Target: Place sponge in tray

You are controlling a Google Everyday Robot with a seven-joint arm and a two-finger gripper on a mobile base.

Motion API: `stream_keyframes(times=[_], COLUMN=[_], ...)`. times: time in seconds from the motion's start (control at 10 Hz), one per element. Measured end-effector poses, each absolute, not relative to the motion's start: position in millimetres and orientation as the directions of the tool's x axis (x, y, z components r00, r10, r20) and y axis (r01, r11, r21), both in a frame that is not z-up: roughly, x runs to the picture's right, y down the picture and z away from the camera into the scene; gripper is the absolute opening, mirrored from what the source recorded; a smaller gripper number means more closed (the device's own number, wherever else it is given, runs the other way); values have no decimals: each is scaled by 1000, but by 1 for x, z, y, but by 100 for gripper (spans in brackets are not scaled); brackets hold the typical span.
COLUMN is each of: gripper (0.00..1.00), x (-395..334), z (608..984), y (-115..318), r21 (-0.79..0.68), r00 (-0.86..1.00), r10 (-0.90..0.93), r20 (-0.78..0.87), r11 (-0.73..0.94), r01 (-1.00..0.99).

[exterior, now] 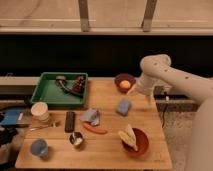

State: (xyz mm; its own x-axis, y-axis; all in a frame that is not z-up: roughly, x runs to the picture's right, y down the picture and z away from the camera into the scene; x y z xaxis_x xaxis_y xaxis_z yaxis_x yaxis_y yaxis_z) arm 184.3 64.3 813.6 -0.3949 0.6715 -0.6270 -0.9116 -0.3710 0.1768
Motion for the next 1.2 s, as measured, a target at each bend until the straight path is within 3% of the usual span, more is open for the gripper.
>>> stream_keyframes(times=[0.4, 0.8, 1.2], gripper=[80, 80, 80], x=[115, 116, 124], z=[811, 815, 862], y=[95, 95, 103], r21=[75, 77, 108], r00=[-187, -186, -201], r10=[700, 699, 670], r20=[-689, -690, -714], r11=[-188, -184, -177], r01=[-979, -980, -978])
